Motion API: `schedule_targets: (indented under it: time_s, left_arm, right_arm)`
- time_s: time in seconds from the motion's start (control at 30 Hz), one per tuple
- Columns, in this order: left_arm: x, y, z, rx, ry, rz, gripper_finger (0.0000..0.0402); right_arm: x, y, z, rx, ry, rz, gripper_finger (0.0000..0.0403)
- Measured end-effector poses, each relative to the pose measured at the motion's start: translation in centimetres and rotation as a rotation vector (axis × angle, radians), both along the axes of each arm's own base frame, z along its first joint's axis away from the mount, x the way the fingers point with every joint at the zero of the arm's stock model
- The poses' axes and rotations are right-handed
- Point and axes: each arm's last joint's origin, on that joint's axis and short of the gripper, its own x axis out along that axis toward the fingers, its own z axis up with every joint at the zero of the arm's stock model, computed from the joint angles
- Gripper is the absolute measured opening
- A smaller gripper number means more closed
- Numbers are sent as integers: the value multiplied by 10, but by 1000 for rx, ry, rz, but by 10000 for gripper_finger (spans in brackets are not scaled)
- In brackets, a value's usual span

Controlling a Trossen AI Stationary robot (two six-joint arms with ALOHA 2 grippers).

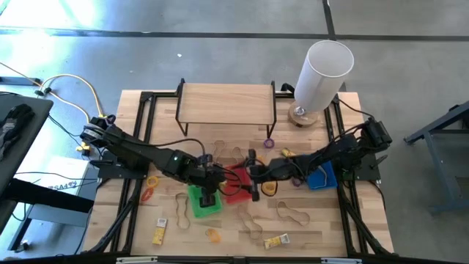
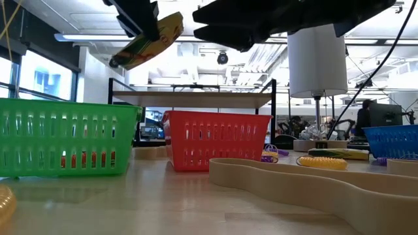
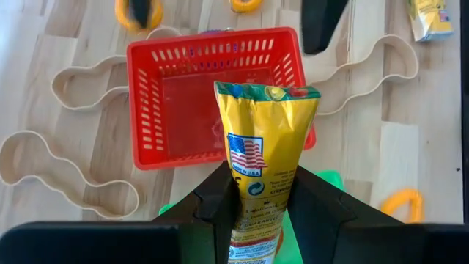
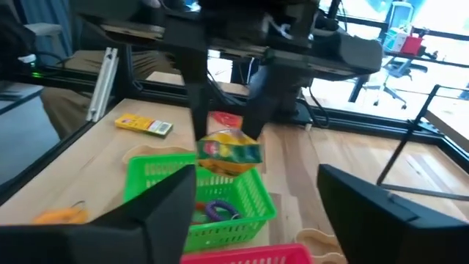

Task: Pick & Place Office Desk Supplies
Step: Put the yellow crayon box into the red bin

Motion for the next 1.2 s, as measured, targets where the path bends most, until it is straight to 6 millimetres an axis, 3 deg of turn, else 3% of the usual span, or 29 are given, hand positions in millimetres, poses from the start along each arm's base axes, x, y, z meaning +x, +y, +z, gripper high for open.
schedule_targets:
  time_s: [0.13, 0.27, 0.67, 1.2]
  left_arm:
    - [3, 0, 2, 23, -39, -10, 104]
    - [7, 1, 3, 44, -77, 11, 104]
    - [23, 7, -12, 102, -66, -13, 104]
    - [25, 5, -10, 98, -97, -25, 104]
  right_arm:
    - [1, -2, 0, 0, 1, 18, 321]
    - [1, -3, 0, 22, 2, 62, 333]
    - [2, -8, 0, 63, 9, 63, 315]
    - [2, -13, -5, 45, 63, 45, 301]
